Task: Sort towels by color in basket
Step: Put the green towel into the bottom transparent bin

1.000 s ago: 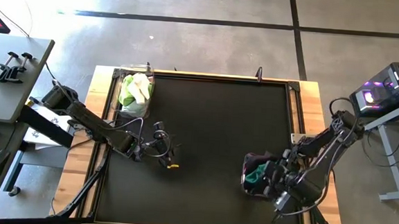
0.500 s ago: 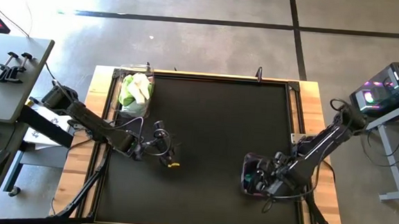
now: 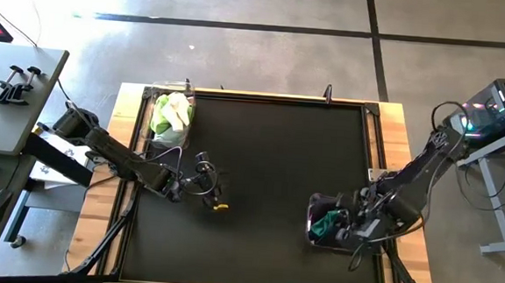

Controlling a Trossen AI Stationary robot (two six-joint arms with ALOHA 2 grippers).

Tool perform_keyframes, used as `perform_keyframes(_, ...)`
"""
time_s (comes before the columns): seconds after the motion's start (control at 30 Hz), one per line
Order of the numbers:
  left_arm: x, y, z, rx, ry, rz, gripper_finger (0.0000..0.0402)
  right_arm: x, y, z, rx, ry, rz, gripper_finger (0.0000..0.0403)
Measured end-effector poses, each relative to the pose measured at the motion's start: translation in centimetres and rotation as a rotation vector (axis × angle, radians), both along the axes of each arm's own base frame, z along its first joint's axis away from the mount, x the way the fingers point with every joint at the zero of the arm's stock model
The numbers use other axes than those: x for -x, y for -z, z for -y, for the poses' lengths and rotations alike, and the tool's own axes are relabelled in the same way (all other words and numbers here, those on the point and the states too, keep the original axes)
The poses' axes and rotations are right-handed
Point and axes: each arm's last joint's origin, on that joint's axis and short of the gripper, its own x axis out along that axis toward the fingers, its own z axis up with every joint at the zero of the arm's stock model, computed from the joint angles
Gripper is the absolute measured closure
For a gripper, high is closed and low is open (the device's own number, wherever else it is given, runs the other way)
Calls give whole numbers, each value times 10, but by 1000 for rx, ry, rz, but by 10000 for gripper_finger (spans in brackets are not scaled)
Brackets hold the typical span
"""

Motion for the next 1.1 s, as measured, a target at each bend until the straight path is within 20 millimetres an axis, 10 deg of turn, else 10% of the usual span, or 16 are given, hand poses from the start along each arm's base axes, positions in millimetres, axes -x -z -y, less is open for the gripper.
perform_keyframes(0.23,0,0,0,0,0,0,287,-7,-26,2,131,-16,224,198)
perform_keyframes(0.57,0,0,0,0,0,0,287,-50,17,33,252,-23,288,198)
perform_keyframes(0.87,0,0,0,4,-2,2,287,-77,61,51,21,-194,225,198)
perform_keyframes(1.1,0,0,0,7,-3,3,287,-73,49,47,1,-259,161,198)
